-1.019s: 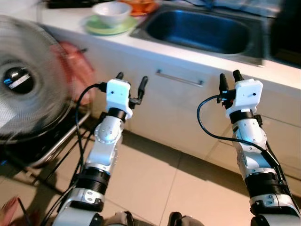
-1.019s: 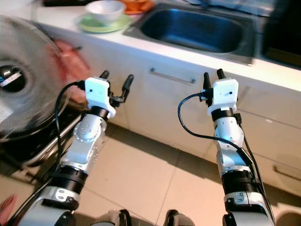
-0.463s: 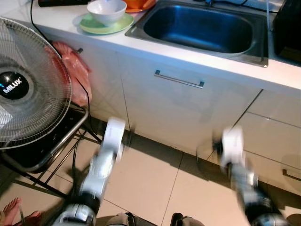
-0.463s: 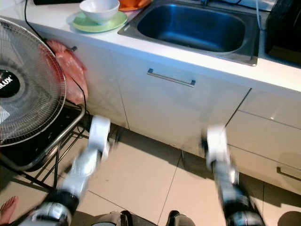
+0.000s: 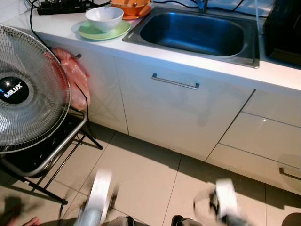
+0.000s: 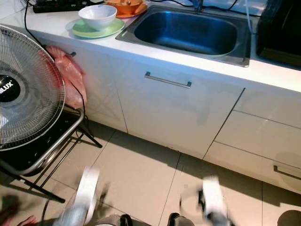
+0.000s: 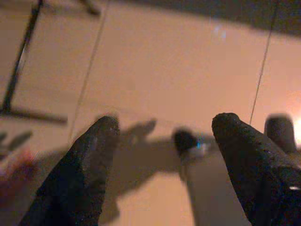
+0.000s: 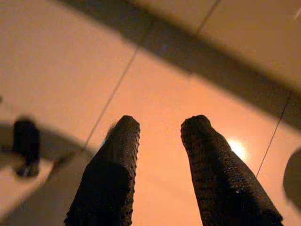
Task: Kitchen organization
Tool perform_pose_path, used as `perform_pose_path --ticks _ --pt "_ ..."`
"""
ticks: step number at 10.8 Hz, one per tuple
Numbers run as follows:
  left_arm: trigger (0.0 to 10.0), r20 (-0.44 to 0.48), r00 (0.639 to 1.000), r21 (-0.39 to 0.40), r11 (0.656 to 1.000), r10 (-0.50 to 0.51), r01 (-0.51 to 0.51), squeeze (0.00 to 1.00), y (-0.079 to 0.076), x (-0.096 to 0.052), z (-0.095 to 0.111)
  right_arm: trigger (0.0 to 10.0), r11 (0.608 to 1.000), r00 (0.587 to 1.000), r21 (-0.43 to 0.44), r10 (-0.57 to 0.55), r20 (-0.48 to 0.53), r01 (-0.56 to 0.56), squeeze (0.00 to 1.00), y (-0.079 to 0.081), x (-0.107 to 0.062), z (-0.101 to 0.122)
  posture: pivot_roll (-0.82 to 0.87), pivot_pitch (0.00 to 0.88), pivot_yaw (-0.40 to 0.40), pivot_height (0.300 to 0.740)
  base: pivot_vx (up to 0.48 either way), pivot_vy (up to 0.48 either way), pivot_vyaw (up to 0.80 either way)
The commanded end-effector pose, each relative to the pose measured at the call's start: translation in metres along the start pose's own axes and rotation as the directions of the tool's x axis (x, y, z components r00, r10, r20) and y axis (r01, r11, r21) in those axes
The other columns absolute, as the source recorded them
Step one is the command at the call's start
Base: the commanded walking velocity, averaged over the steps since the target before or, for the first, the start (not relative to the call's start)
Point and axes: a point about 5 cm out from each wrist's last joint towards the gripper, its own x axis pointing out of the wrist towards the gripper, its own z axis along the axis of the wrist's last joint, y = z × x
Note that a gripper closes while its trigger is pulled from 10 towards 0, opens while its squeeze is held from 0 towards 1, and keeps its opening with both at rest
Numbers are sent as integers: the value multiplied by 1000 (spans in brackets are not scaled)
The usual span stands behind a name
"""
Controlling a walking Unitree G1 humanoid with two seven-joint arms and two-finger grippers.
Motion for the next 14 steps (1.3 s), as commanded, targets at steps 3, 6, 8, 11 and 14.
perform_pose_path --ticks 3,6,8,11,14 --pt "10000 -16 999 -29 999 37 -38 0 5 2 4 10000 1000 1000 18 12 2 -12 0 3 1 2 -47 128 33 740 0 0 0" --pt "10000 -14 999 -27 999 38 -39 0 6 2 5 10000 1000 1000 14 22 9 -22 0 7 3 6 -46 137 37 740 0 0 0" --pt "10000 -15 999 -12 999 34 -34 0 7 2 6 10000 999 999 11 35 8 -35 0 13 3 5 -51 131 43 740 0 0 0" --pt "10000 -23 999 -1 999 35 -35 0 7 2 4 10000 999 999 11 35 6 -35 0 14 3 5 -48 114 47 740 0 0 0" --pt "10000 -26 999 9 1000 28 -28 0 7 2 4 10000 999 999 9 40 6 -40 0 15 3 5 -51 104 47 740 0 0 0"
